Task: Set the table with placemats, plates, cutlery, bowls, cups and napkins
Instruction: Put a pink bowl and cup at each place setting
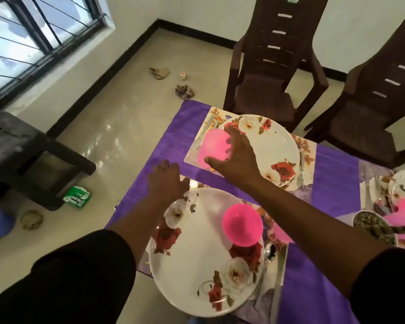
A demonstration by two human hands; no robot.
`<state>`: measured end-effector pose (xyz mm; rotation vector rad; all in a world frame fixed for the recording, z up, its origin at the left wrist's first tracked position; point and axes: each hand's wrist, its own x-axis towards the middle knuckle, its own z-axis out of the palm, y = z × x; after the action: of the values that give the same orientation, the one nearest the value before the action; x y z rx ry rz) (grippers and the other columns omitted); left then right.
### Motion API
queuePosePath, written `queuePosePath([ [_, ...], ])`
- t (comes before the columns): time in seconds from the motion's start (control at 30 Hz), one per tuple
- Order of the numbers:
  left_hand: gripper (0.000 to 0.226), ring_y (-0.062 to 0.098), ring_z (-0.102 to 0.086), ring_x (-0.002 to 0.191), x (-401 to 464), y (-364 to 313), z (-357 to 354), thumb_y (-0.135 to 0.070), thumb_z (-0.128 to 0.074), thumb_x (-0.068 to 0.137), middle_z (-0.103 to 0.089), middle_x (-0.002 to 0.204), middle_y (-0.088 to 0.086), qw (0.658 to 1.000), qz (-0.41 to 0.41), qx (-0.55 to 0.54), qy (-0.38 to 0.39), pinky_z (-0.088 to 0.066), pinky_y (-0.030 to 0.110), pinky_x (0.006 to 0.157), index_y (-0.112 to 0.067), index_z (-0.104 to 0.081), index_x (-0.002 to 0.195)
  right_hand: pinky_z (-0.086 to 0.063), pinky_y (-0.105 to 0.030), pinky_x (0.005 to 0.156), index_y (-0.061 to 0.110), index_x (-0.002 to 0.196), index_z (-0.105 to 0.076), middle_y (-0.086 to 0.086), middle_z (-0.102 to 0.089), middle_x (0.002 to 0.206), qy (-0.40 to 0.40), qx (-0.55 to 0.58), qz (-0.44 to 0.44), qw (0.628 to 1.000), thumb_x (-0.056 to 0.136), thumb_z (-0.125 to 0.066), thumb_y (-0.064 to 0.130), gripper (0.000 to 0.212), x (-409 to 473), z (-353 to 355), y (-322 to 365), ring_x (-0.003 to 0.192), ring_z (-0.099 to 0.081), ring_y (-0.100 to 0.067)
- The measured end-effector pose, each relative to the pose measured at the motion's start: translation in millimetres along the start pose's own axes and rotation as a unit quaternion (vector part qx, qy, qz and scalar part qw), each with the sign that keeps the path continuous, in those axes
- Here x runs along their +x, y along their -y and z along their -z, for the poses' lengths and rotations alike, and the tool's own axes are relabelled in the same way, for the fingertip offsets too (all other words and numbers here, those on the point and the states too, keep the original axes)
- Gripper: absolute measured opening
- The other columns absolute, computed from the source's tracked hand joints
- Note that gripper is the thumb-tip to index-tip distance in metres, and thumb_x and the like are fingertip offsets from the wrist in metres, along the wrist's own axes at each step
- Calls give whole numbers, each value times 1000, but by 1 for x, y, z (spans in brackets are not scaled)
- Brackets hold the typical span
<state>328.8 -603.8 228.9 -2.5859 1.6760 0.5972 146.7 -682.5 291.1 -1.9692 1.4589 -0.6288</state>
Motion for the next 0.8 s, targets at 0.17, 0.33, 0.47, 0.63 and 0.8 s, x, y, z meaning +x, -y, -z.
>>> queuePosePath([
  [0.17, 44, 37, -47, 126, 19, 9, 5, -40, -67, 93, -48, 138, 11, 999, -33, 19, -15, -51, 48, 96, -17, -54, 128, -49, -32, 92, 29, 150, -36, -2, -49, 141, 25, -24, -3, 999, 71, -88, 48, 96, 24, -23, 2, 121, -53, -21],
  [0.33, 51, 35, -49, 124, 21, 15, -3, -45, -73, 88, -50, 134, 9, 999, -37, 35, -15, -54, 45, 90, -19, -53, 127, -53, -42, 100, 28, 152, -35, -4, -47, 145, 43, -63, -14, 997, 75, -87, 47, 95, 31, -40, 0, 126, -51, -24],
  [0.47, 52, 34, -49, 124, 24, 19, -6, -48, -73, 88, -50, 136, 8, 998, -36, 34, -25, -55, 44, 89, -22, -53, 128, -53, -46, 102, 28, 152, -34, -4, -47, 146, 50, -74, -25, 996, 75, -86, 49, 95, 37, -48, 0, 126, -52, -24],
  [0.63, 57, 30, -52, 124, 22, 25, -9, -53, -72, 88, -52, 138, 5, 997, -42, 31, -53, -55, 41, 88, -25, -53, 133, -51, -43, 103, 27, 152, -35, -2, -49, 145, 50, -95, -22, 994, 75, -85, 51, 95, 44, -57, -1, 127, -52, -23],
  [0.8, 54, 28, -54, 119, 23, 27, -7, -52, -77, 83, -56, 131, 2, 997, -44, 15, -56, -55, 40, 84, -26, -58, 127, -49, -43, 103, 26, 152, -35, -4, -49, 145, 51, -111, -9, 992, 76, -85, 52, 95, 45, -64, -1, 128, -51, -23],
])
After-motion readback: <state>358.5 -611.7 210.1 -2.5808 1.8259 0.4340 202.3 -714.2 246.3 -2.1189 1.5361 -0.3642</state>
